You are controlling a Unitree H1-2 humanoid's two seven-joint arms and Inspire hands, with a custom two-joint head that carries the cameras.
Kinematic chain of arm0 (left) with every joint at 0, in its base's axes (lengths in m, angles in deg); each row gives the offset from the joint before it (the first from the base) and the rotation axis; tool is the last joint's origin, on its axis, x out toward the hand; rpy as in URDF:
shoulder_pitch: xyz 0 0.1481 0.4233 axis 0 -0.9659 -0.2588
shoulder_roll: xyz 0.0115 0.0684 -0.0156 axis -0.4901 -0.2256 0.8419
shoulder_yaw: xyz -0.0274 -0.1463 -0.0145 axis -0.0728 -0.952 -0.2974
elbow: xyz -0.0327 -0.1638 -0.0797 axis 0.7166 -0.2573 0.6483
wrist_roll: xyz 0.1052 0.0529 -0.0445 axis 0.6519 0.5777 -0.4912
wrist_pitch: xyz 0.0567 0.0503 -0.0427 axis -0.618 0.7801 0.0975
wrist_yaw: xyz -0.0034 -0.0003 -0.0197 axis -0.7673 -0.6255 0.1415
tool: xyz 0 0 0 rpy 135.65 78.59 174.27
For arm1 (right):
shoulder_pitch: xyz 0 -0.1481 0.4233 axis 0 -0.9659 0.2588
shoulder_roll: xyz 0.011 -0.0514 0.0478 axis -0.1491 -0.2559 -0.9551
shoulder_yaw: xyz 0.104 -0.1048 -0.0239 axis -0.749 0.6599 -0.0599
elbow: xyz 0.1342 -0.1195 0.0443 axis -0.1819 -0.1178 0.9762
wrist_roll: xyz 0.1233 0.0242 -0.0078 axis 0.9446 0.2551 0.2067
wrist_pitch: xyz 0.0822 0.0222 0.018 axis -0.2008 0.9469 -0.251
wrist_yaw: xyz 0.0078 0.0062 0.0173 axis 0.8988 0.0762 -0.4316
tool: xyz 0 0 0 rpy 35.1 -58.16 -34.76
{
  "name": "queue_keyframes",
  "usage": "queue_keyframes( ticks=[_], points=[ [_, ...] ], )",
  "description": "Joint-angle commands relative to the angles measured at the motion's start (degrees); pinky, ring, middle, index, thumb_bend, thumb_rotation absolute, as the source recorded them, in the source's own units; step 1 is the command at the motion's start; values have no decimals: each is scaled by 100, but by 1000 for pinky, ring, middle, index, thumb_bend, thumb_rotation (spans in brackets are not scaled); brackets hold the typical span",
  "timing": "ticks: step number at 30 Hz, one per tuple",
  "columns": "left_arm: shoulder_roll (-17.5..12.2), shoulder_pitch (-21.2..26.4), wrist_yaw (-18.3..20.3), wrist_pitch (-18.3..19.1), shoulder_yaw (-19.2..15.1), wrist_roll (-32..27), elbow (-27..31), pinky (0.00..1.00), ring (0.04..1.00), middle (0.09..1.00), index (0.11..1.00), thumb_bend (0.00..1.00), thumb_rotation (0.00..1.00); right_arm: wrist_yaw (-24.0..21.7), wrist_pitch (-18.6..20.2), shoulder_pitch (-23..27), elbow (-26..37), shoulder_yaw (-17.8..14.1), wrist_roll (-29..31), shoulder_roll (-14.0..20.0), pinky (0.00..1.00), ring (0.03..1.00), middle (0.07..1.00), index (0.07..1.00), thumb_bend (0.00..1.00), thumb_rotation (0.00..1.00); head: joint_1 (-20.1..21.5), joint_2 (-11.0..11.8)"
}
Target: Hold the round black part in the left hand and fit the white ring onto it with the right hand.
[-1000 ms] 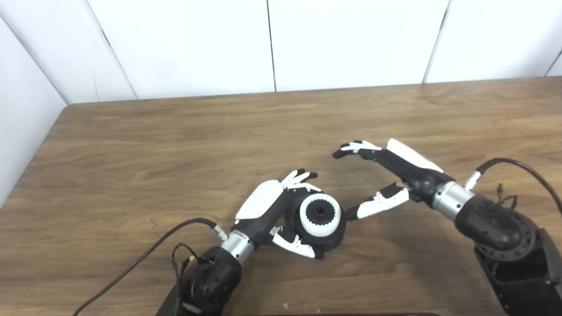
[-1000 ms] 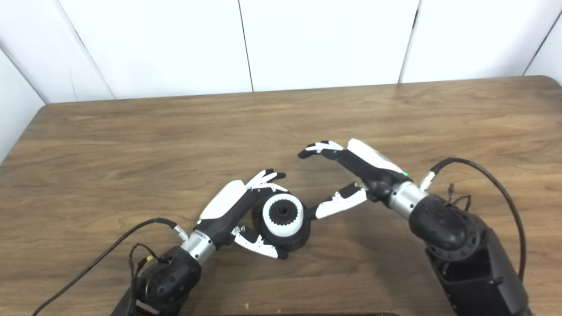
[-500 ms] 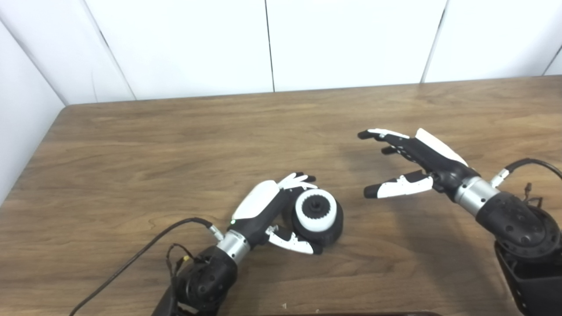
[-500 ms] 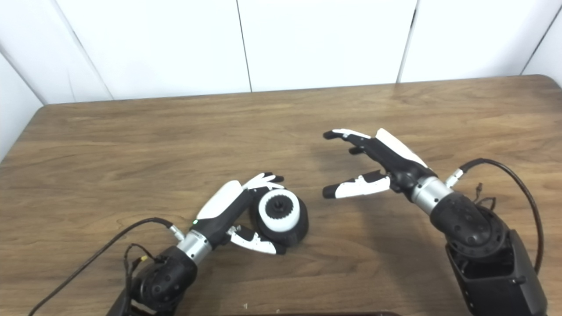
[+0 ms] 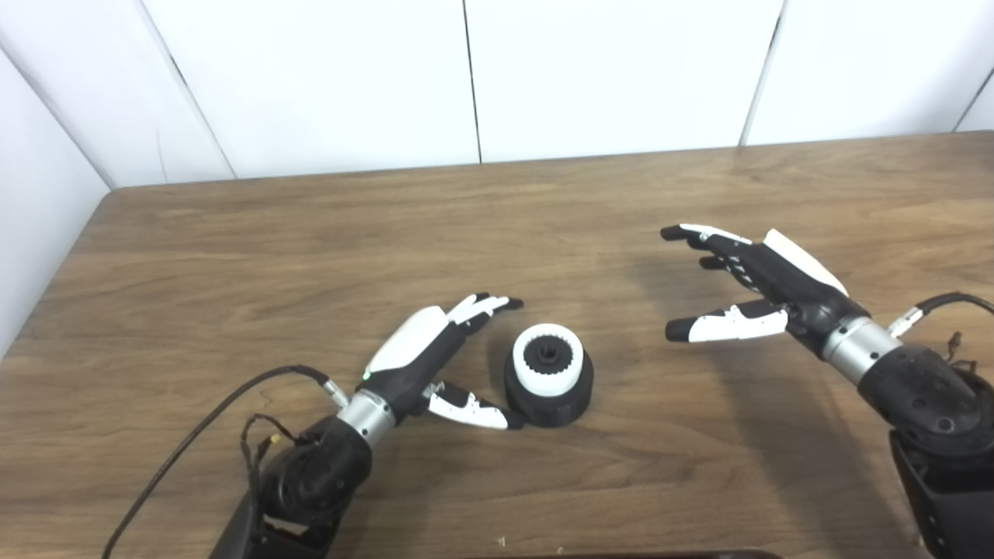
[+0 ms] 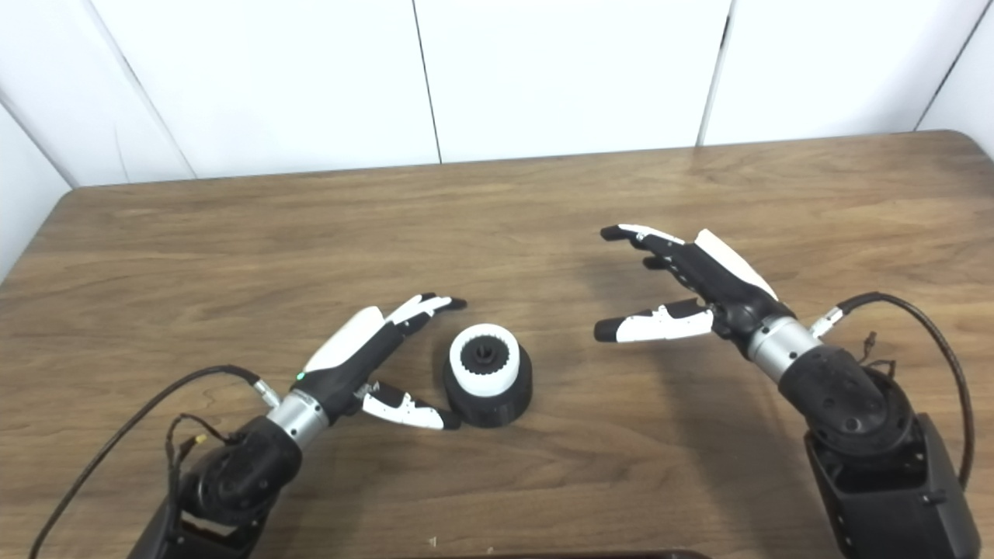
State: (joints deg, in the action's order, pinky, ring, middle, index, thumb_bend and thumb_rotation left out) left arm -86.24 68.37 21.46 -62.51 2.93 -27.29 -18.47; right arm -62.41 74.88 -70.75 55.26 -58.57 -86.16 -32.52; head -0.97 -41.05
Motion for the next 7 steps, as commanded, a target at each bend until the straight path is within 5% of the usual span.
queue_keyframes(
  ticks=[1, 7],
  points=[
    [-245, 10, 219, 392, -74, 17, -91, 961, 1000, 964, 944, 1000, 253, 171, -62, 137, 149, -94, 85, 96, 919, 962, 949, 858, 1000, 439, -4, -4],
    [-389, 37, 316, 439, -172, -112, -75, 975, 1000, 983, 970, 1000, 306, 185, -42, 129, 167, -117, 88, 104, 916, 962, 944, 835, 1000, 438, -12, 14]
  ],
)
